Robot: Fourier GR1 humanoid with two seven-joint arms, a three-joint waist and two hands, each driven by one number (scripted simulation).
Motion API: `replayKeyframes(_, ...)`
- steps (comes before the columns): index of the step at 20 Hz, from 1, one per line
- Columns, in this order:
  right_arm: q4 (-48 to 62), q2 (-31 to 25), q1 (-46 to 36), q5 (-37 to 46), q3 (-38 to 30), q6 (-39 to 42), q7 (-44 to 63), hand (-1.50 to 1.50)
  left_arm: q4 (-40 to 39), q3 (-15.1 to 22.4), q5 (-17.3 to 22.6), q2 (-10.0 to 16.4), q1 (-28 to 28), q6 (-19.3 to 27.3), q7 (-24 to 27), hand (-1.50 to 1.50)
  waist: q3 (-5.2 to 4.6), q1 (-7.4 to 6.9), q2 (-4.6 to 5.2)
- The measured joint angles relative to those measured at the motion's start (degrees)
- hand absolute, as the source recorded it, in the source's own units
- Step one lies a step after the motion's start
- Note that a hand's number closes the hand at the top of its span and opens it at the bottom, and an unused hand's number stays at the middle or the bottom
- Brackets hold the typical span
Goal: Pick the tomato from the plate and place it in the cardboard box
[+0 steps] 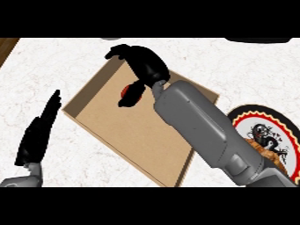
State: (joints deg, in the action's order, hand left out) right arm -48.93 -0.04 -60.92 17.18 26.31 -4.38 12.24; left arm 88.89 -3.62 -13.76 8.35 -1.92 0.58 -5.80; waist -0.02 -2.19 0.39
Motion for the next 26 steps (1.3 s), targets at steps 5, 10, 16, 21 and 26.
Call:
replayKeyframes(5, 0.18, 0.03, 0.23, -6.71, -4.47, -8.40, -3.00, -1.50, 0.03, -0.07, -0.07, -0.09, 0.16, 0.08, -0.06, 0.00, 0.03, -0.06, 0.05)
replayKeyframes(10, 1.25, -0.27, 0.14, -13.86, -12.98, -9.87, -8.18, -1.50, -0.32, -0.45, 0.31, -0.11, 1.06, -0.06, 1.21, 0.00, 0.04, 0.56, 0.02)
replayKeyframes(16, 2.69, -5.55, 0.84, -19.50, -22.60, -8.61, -11.94, -1.50, 1.91, -0.87, 0.68, 0.31, 2.09, -0.43, -0.07, 0.00, 0.05, 1.22, -0.15)
replayKeyframes(21, 5.98, -14.07, 1.30, -23.24, -29.57, -3.57, -14.35, -1.50, 2.72, -0.54, 0.33, -0.14, 3.17, -0.15, -0.13, 0.00, 0.06, 1.33, -0.10)
replayKeyframes(26, 11.97, -22.22, 3.31, -26.17, -34.74, 5.70, -20.84, -1.50, 1.14, -1.15, 0.40, 0.14, 2.12, -0.20, 0.83, 0.00, 0.06, 1.18, 0.10)
